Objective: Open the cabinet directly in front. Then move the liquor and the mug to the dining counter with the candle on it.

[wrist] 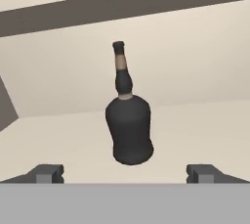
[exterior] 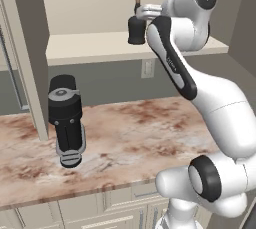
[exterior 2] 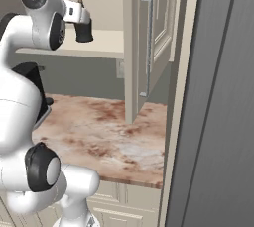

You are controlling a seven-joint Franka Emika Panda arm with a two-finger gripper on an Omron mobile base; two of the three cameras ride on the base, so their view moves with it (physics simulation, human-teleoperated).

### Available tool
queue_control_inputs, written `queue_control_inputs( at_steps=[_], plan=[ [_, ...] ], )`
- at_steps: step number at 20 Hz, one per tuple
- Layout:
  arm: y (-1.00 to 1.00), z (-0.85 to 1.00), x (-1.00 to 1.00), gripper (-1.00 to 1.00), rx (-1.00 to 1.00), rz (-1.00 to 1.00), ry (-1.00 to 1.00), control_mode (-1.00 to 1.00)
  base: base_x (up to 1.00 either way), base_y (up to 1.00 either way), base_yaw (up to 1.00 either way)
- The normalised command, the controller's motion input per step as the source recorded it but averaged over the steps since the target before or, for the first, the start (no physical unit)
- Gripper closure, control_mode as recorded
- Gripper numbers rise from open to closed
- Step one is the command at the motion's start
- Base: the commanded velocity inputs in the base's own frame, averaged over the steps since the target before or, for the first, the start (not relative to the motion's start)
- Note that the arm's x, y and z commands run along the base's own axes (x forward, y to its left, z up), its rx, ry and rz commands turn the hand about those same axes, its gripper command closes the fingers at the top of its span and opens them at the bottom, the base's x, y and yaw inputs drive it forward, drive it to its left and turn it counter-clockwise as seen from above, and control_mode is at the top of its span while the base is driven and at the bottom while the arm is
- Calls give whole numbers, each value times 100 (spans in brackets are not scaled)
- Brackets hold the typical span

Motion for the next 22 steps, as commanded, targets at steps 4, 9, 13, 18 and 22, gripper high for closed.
queue_control_inputs(
  at_steps=[4, 9, 13, 18, 22],
  plan=[
    [13, 0, 41, -100, -1, 0, 0, -100, 0, 0, 0],
    [3, 0, 35, -100, 0, 0, 0, -100, 0, 0, 0],
    [0, 0, 35, -100, 0, 0, 0, -100, 0, 0, 0],
    [3, 0, 37, -100, 0, 0, 0, -100, 0, 0, 0],
    [15, 0, 34, -100, 0, -1, 0, -100, 0, 0, 0]
  ],
)
